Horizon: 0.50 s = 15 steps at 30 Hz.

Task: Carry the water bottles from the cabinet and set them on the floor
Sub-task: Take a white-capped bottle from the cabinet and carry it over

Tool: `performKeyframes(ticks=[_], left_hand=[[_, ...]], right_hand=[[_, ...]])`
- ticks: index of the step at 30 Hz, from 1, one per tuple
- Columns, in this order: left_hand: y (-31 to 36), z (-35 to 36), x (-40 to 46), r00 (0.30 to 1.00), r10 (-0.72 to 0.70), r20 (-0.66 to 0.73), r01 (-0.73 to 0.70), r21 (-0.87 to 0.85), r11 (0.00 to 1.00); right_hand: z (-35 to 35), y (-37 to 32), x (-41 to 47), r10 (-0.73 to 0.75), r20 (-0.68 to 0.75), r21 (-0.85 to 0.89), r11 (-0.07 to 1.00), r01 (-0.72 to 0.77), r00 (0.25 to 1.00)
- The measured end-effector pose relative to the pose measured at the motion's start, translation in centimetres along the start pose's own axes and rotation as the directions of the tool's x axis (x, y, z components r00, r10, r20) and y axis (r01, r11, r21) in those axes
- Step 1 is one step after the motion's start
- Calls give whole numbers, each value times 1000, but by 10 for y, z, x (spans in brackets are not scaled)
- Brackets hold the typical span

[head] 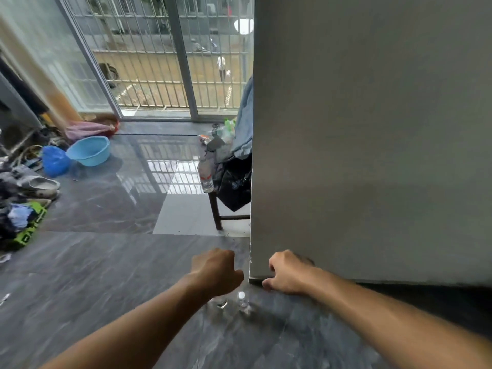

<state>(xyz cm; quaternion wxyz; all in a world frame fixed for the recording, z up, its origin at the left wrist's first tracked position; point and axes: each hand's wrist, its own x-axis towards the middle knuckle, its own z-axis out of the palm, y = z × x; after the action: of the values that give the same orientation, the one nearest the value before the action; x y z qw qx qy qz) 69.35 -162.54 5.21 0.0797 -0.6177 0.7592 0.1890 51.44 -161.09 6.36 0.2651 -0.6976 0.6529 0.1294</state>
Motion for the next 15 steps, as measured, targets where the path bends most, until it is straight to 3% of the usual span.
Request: performKeyframes(ticks=[8,15], left_hand=[[55,-86,-36,991,114,-75,-109,69,992],[84,-107,-45,958,271,-98,-252,171,953]], right_hand=[[-87,3,-84,-19,-122,-89,996,8,992],[-100,3,-138,128,-184,-50,989,-139,975]])
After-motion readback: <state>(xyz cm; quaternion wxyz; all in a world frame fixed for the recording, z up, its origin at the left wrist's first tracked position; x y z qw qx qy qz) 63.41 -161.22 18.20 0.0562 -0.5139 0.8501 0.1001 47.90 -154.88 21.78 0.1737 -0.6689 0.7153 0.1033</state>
